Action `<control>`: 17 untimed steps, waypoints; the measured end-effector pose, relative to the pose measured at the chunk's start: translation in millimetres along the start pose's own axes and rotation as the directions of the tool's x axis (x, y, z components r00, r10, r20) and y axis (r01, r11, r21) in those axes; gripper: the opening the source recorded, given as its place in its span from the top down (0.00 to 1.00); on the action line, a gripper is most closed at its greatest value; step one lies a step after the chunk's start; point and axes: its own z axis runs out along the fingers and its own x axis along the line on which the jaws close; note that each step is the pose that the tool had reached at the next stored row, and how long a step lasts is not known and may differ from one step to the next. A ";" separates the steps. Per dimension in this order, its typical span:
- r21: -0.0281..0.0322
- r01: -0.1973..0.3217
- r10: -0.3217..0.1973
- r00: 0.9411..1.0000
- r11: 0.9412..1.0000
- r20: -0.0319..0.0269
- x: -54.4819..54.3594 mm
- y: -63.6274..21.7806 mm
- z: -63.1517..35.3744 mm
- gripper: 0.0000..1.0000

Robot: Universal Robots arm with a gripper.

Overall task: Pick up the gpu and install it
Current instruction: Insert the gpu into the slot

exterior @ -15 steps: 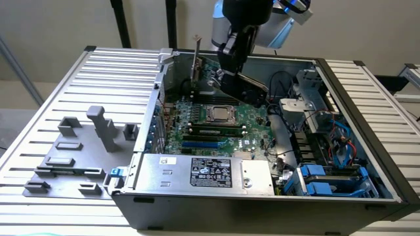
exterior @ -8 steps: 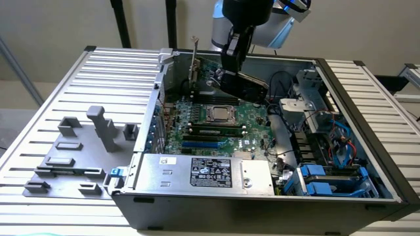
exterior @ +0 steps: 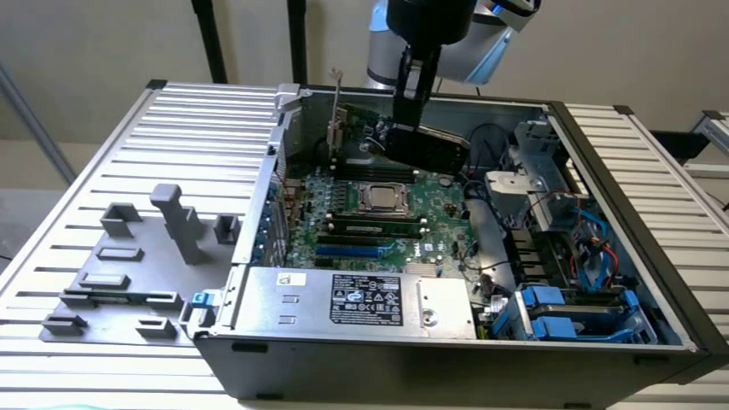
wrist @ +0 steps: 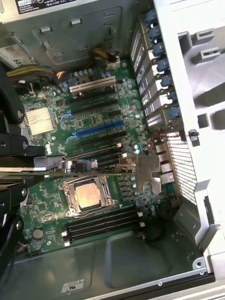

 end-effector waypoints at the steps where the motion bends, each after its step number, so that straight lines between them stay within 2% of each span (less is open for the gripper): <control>1: 0.003 0.016 -0.016 1.000 1.000 0.001 0.0 0.0 0.0 0.74; 6: 0.021 0.088 -0.089 0.996 0.996 0.005 0.6 -0.2 0.8 0.74; 9: 0.028 0.115 -0.115 0.993 0.993 0.007 2.3 -0.5 1.5 0.74; 12: 0.032 0.127 -0.127 0.992 0.991 0.008 7.5 -1.8 2.2 0.74; 17: 0.033 0.136 -0.136 0.991 0.990 0.010 23.1 -5.9 3.1 0.74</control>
